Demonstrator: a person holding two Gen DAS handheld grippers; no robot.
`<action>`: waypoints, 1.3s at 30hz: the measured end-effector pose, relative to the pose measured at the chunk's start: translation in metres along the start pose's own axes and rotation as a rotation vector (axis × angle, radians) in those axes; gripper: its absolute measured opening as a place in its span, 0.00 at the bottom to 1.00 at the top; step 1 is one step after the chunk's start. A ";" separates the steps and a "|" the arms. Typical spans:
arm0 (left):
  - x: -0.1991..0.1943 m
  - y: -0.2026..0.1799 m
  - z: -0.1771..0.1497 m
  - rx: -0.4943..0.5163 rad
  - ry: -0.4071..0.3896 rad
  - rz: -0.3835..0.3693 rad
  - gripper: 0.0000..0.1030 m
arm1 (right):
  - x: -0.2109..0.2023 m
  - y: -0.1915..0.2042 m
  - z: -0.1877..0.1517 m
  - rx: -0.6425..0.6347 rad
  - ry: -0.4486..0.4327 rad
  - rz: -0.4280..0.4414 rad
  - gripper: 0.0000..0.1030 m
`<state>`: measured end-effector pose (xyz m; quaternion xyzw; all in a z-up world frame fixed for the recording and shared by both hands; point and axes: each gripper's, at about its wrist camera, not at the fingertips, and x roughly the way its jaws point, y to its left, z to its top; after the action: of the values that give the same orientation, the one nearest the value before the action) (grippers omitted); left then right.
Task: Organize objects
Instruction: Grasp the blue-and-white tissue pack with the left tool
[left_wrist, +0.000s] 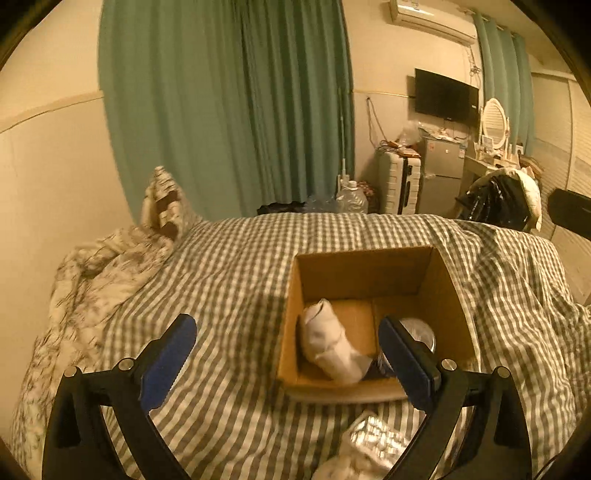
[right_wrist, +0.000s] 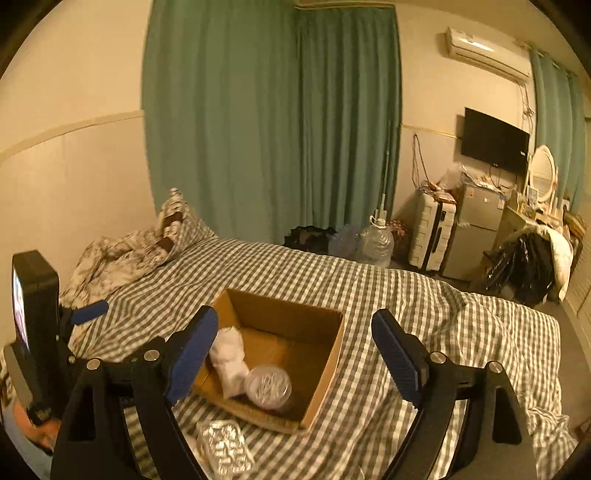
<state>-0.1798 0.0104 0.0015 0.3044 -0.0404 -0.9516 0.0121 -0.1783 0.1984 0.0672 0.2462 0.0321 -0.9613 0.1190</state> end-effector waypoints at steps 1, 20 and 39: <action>-0.005 0.003 -0.005 -0.004 0.006 0.005 0.98 | -0.005 0.002 -0.004 -0.006 0.005 0.006 0.83; -0.009 -0.027 -0.167 -0.004 0.227 -0.054 0.98 | 0.023 0.022 -0.169 -0.022 0.316 -0.060 0.83; 0.014 -0.054 -0.201 0.014 0.320 -0.238 0.73 | 0.028 0.014 -0.188 0.043 0.356 -0.065 0.83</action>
<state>-0.0741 0.0493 -0.1739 0.4543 -0.0083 -0.8856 -0.0962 -0.1113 0.2011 -0.1112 0.4139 0.0400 -0.9064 0.0750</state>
